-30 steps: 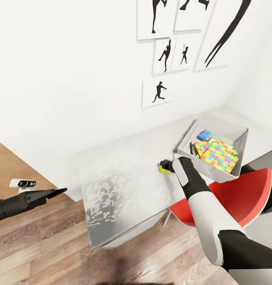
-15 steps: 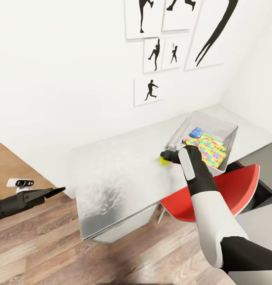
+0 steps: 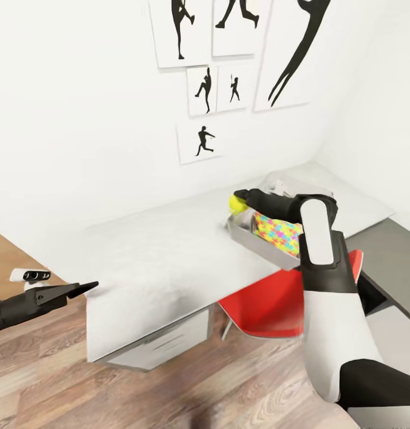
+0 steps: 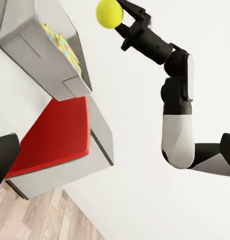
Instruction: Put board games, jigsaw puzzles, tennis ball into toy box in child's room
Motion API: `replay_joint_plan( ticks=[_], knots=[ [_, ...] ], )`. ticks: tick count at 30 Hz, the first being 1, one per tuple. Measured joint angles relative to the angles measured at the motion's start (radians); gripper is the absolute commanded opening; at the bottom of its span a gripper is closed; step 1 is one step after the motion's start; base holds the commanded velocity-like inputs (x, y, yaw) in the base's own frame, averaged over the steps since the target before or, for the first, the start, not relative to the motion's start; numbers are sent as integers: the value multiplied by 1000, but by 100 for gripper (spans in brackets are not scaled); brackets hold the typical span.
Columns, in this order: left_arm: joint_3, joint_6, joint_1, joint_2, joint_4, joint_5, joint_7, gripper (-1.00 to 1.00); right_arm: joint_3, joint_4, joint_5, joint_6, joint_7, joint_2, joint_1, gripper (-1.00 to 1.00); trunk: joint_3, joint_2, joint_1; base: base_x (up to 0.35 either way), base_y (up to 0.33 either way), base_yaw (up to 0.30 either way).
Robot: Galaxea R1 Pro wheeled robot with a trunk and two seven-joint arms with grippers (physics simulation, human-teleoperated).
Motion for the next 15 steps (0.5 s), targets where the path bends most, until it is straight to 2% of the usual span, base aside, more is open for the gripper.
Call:
replay_joint_plan(
  ticks=[1,4,8,10,15],
  knots=[
    [0,0,0,0,0,0,0,100,0,-8,-20,0,0,-8,0,-100,2,0,0,0,-305,0],
    [1,0,3,0,0,1,0,100,0,-30,-137,0,0,-67,0,-100,6,0,0,0,-306,0],
    [1,0,4,0,0,2,0,100,-1,-34,-260,1,-2,-118,-1,-100,13,0,0,66,-309,0],
    [1,0,5,0,0,2,0,100,-2,-33,-285,1,-4,-129,-1,-100,16,0,0,156,-298,0],
    [1,-1,6,0,0,3,0,100,-1,-27,-297,1,-8,-135,-1,-100,24,0,0,195,-272,0]
  ],
)
